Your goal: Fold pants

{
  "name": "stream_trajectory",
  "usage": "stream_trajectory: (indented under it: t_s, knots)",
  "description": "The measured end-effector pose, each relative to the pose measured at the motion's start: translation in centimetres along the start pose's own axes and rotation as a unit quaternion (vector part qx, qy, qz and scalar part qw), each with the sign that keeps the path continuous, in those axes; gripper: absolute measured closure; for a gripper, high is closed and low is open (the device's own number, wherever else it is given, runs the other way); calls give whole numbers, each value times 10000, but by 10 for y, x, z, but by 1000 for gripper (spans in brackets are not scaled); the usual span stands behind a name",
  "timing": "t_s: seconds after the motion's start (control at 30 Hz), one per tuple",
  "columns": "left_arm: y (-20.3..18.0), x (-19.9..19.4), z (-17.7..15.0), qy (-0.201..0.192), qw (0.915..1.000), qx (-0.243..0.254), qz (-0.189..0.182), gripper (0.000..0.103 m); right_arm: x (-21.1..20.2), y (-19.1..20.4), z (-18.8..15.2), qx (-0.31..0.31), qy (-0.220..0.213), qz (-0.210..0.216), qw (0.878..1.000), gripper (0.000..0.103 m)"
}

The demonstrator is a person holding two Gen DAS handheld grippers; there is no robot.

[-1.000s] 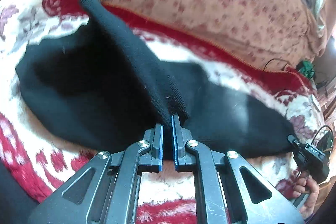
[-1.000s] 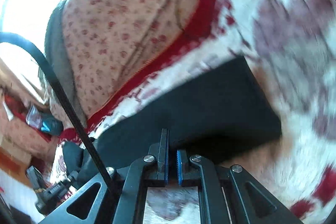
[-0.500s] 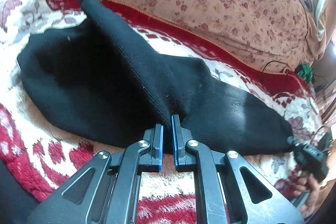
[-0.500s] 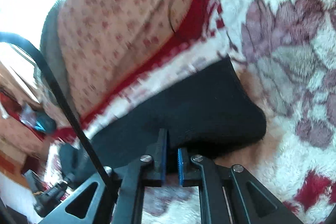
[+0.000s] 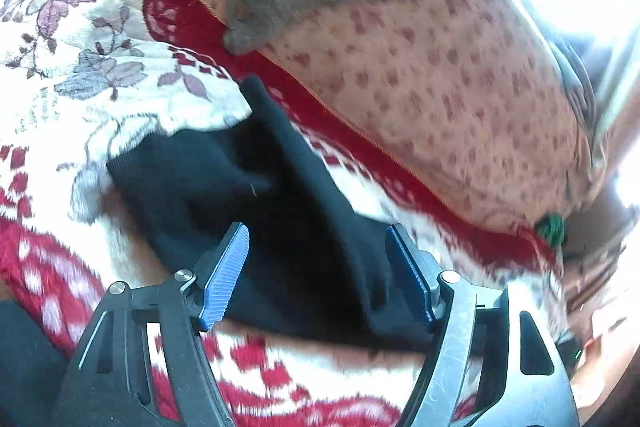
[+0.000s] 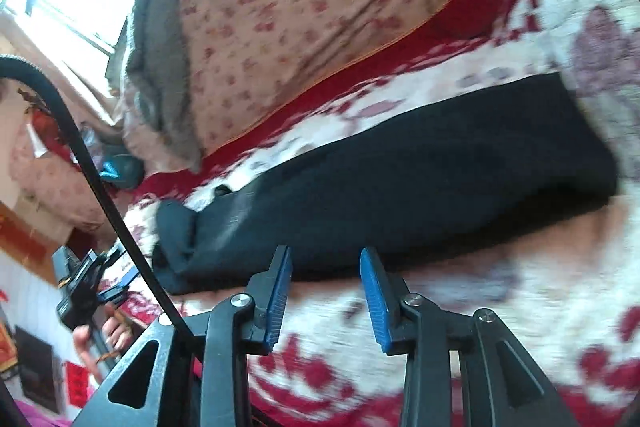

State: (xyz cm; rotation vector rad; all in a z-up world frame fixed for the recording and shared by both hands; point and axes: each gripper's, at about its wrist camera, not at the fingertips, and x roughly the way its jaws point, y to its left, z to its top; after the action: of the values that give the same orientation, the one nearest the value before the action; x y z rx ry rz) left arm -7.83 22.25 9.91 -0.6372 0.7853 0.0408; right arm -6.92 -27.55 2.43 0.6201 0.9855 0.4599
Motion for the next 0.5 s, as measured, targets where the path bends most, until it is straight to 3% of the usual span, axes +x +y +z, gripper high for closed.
stream_trajectory:
  t_s: [0.17,0.23,0.43,0.47,0.5]
  knots:
    - [11,32,34,-44,9993,-108,361,33,31,30,-2,-242,298,178,9991,69]
    - [16,53,45,135,9979,-139,620,33,41,40,-3,-384,413,182,9982,69]
    - [21,100,61,399,9951,-49,904,33,57,42,0,-407,604,173,9972,69]
    - [20,105,62,386,9950,-30,924,37,59,42,1,-411,622,178,9971,69]
    - [19,109,63,352,9947,21,965,48,60,43,2,-428,637,181,9969,69]
